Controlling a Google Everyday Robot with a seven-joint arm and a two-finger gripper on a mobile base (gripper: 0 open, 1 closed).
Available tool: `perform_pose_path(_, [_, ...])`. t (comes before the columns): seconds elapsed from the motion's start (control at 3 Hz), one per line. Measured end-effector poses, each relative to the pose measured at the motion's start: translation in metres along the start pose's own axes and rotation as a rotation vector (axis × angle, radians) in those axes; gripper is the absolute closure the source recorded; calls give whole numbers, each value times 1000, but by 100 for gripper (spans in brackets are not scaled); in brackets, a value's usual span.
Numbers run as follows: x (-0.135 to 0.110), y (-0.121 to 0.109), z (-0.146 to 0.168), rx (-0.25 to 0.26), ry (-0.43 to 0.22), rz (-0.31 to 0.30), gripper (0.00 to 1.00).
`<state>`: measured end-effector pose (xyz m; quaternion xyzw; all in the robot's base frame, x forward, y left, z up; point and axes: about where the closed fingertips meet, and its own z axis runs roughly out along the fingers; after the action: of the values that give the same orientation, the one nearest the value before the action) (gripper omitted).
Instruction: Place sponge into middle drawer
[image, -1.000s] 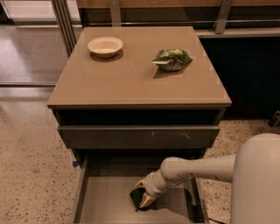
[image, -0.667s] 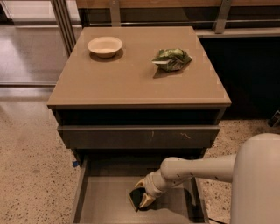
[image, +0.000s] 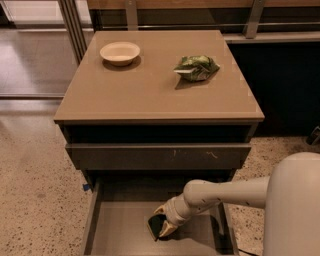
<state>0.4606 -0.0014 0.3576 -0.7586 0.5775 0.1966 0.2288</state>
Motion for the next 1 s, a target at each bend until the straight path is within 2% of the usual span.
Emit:
perform_pose_path(0.67, [0, 0, 0, 0, 0, 0, 0])
perform_pose_path(1.0, [0, 0, 0, 0, 0, 0, 0])
